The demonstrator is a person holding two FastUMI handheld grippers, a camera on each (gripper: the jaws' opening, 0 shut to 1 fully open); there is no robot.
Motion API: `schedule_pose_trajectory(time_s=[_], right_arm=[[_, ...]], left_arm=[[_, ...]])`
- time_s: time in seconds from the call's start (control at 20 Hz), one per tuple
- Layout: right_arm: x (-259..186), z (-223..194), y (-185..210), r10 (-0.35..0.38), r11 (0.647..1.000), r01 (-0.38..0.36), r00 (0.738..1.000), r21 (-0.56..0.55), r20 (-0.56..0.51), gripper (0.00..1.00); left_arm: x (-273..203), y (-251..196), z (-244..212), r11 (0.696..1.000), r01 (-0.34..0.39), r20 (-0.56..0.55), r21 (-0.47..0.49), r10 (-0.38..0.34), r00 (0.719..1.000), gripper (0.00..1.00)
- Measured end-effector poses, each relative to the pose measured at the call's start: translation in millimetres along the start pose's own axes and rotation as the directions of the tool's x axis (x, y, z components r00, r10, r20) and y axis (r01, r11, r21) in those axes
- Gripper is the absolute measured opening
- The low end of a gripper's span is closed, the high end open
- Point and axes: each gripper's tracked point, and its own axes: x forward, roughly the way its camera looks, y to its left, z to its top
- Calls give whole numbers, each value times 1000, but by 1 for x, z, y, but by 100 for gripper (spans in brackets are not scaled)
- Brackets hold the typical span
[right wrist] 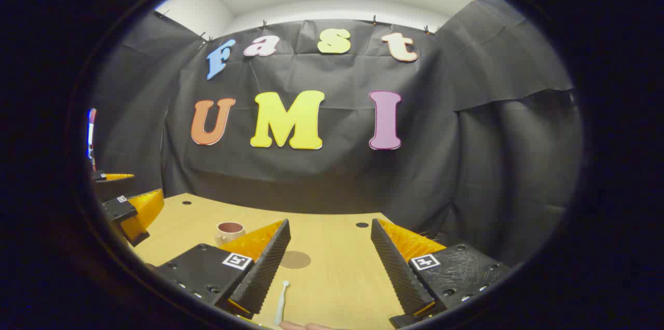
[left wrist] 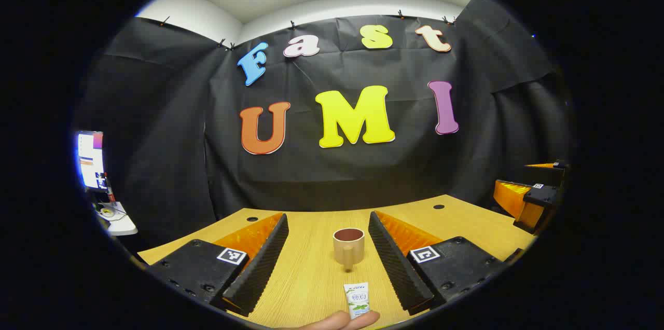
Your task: Put the toothbrush and toothpaste on the desktop into the cup, then pick up the cup and place it on the coaster on the desktop.
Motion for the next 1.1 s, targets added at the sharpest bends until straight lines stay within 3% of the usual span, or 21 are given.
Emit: schedule_pose_trajectory(time_s=[0.3,0.5,1.1], right_arm=[[0,2,0,-13,999,14,1000,-38,27,95],[7,-4,-8,-58,996,59,998,-71,18,96],[9,-6,-5,-43,996,44,999,-83,13,96]], left_arm=[[5,0,-9,1000,-2,-35,-7,2,999,98],[7,-3,-14,1000,11,-50,0,-11,999,99],[12,-8,-27,999,21,-99,-25,-23,995,99]])
